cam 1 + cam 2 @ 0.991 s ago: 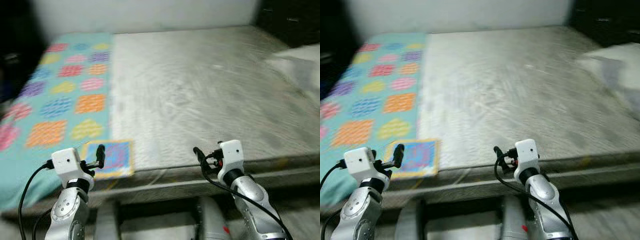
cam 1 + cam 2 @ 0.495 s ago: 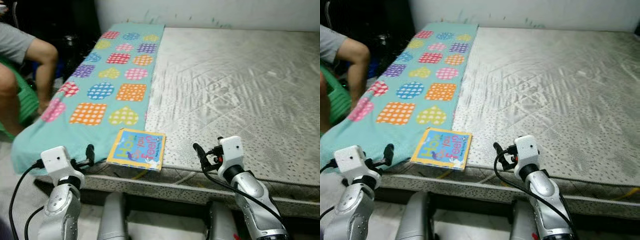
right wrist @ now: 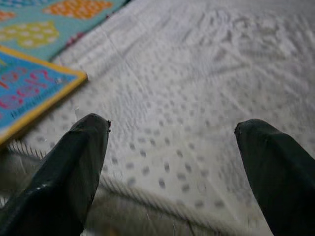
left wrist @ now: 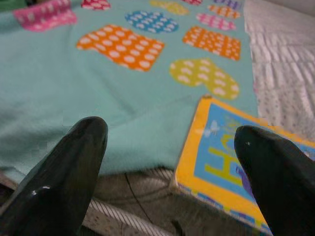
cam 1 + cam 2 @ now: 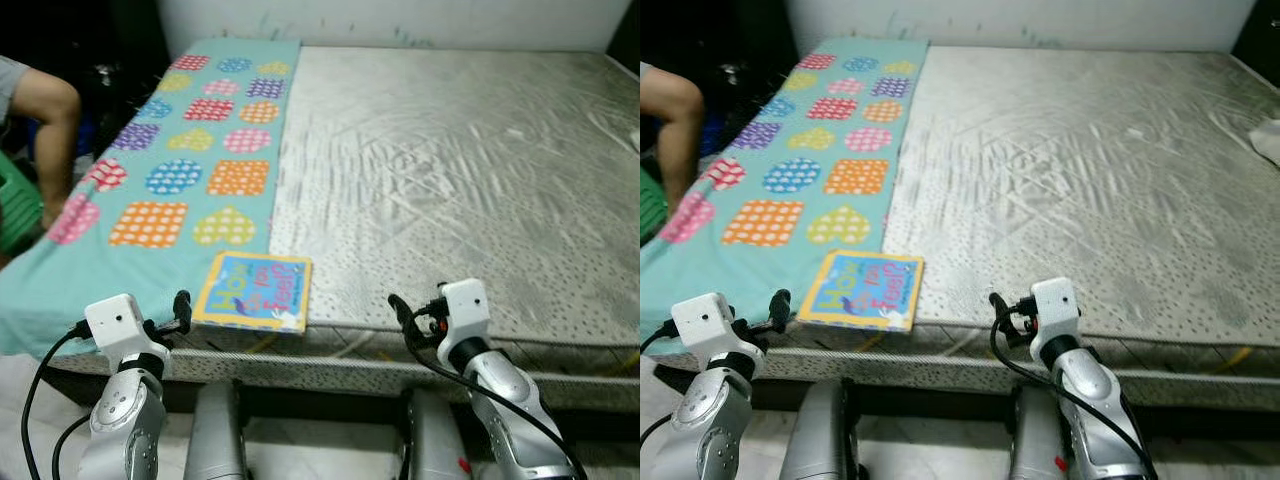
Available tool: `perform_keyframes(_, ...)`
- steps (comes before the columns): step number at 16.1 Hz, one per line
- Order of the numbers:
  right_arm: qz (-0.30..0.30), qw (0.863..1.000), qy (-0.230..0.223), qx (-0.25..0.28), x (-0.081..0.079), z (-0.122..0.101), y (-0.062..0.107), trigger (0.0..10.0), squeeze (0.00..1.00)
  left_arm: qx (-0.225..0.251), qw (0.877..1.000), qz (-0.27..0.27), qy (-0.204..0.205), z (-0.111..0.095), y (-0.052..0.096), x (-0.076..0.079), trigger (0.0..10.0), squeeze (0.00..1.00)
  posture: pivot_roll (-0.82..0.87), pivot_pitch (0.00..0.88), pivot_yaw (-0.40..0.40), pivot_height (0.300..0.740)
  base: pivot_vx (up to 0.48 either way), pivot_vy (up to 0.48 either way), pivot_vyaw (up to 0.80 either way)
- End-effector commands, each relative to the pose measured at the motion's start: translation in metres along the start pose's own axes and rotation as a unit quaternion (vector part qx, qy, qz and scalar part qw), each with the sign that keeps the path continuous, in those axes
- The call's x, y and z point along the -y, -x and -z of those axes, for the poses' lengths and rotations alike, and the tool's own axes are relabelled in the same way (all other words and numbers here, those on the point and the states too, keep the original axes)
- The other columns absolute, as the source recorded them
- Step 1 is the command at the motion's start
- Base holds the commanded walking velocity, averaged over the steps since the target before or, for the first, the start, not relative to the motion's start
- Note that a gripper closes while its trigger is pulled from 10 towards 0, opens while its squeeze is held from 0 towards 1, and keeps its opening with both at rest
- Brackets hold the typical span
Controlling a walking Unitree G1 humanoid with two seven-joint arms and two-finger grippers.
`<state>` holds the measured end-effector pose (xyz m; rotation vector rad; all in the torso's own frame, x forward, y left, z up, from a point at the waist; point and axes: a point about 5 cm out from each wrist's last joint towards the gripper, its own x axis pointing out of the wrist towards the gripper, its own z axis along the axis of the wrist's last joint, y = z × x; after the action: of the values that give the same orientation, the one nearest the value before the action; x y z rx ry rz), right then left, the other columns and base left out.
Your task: Clean up the room
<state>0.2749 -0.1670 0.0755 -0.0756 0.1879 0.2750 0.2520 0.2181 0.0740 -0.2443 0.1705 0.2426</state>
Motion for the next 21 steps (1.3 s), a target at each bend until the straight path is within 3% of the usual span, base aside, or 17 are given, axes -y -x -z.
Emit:
perform_keyframes(1,-0.002,1.0,-0.003,0.008,0.002,-0.004,0.002,10.0,0.0,0.011,1.0,-0.024,0.002,-0.007,-0.004,-0.01,10.0,0.0,-0.11,0.079,-0.002,0.496,0.0,0.0,0.0)
perform_keyframes(5,-0.002,1.0,-0.012,0.006,0.004,-0.004,0.006,10.0,0.0,0.019,0.999,-0.044,0.007,-0.012,-0.008,-0.019,10.0,0.0,-0.12,0.096,-0.012,0.476,0.0,0.0,0.0)
perform_keyframes(10,-0.003,1.0,-0.002,-0.009,0.008,-0.001,0.012,10.0,0.0,0.047,0.995,-0.081,0.025,-0.021,0.0,-0.029,10.0,0.0,-0.12,0.12,-0.037,0.476,0.0,0.0,0.0)
perform_keyframes(12,-0.005,1.0,-0.001,-0.016,0.01,0.0,0.014,10.0,0.0,0.039,0.993,-0.112,0.023,-0.021,-0.001,-0.048,10.0,0.0,-0.12,0.127,-0.053,0.476,0.0,0.0,0.0)
perform_keyframes(15,-0.007,1.0,0.003,-0.018,0.011,-0.002,0.013,10.0,0.0,0.035,0.996,-0.083,0.024,-0.028,-0.015,-0.038,10.0,0.0,-0.13,0.117,-0.05,0.476,0.0,0.0,0.0)
perform_keyframes(19,-0.004,1.0,0.003,-0.019,0.011,-0.002,0.011,10.0,0.0,0.034,0.998,-0.051,0.015,-0.025,-0.016,-0.024,10.0,0.0,-0.12,0.106,-0.047,0.476,0.0,0.0,0.0)
perform_keyframes(21,-0.002,1.0,0.003,-0.019,0.011,-0.002,0.011,10.0,0.0,0.039,0.998,-0.051,0.019,-0.029,-0.019,-0.025,10.0,0.0,-0.12,0.105,-0.047,0.476,0.0,0.0,0.0)
